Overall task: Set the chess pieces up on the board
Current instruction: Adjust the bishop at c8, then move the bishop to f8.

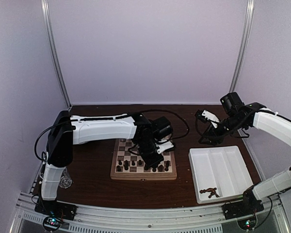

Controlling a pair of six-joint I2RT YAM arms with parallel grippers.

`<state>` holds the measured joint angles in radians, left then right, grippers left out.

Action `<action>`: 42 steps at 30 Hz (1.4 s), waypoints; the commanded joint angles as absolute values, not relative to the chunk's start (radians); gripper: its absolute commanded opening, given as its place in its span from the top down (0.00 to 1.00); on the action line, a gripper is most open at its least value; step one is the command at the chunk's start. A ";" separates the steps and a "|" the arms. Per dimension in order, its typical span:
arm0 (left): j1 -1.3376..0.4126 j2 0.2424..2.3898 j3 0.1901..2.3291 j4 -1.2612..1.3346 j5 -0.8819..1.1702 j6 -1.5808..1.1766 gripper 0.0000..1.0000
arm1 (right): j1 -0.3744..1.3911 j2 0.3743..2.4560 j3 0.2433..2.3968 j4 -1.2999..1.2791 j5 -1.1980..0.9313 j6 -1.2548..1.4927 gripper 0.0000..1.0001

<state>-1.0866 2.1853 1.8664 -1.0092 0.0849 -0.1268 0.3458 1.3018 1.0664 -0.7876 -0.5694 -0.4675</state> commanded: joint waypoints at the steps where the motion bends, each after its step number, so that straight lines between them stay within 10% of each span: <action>1: -1.088 2.206 1.905 -1.042 0.072 -0.125 0.81 | 0.337 1.304 1.055 -0.778 -0.586 -0.474 0.54; 22: -1.069 2.125 1.849 -1.103 -0.046 -0.244 0.63 | 0.337 1.309 1.057 -0.780 -0.591 -0.472 0.54; 42: -1.057 2.183 1.864 -1.109 0.000 -0.234 0.87 | 0.338 1.308 1.054 -0.782 -0.589 -0.474 0.54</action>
